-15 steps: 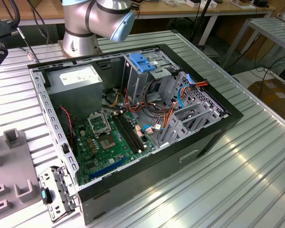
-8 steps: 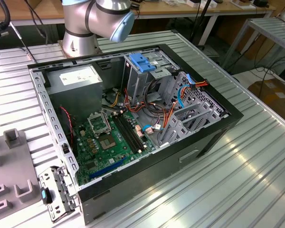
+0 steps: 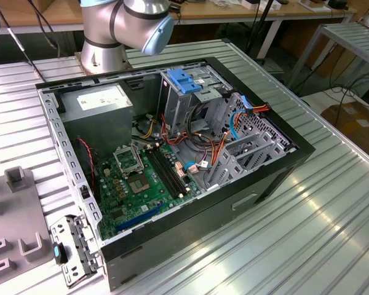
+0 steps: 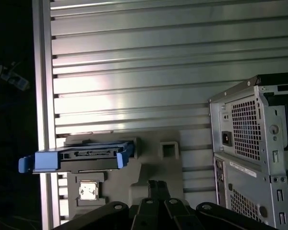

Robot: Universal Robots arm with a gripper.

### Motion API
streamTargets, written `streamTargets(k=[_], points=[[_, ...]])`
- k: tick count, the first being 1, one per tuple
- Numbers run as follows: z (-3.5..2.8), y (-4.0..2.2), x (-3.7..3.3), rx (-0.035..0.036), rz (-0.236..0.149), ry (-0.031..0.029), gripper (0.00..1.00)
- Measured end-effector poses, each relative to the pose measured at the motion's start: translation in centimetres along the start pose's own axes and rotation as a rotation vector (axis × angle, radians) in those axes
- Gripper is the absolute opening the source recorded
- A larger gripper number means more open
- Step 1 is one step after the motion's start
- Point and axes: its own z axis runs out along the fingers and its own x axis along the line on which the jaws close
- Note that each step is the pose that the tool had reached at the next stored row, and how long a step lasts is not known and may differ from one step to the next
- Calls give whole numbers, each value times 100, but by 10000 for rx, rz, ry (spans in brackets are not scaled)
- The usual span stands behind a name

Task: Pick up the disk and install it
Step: 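Reach for the disk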

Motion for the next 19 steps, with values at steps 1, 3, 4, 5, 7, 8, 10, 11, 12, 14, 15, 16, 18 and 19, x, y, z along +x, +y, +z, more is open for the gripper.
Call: streamTargets(k=[1,3,4,5,7,8,10,11,12,14,15,16,18,19], points=[[0,-1,13,1,0,0,11],[1,-4,48,0,0,-1,11],[1,-5,61,0,0,0,11],[2,-6,74,0,-1,0,11],[2,-8,105,0,0,0,11],[3,-9,117,0,0,0,11],[3,-11,143,0,0,0,11],[4,-13,160,0,0,-1,11],[4,-14,171,0,-1,-1,11],[5,-17,217,1,0,1,11],[6,-18,238,0,0,0,11],[7,-20,269,0,0,0,11],[9,-24,353,0,0,-1,11],[10,-25,399,0,0,0,11]])
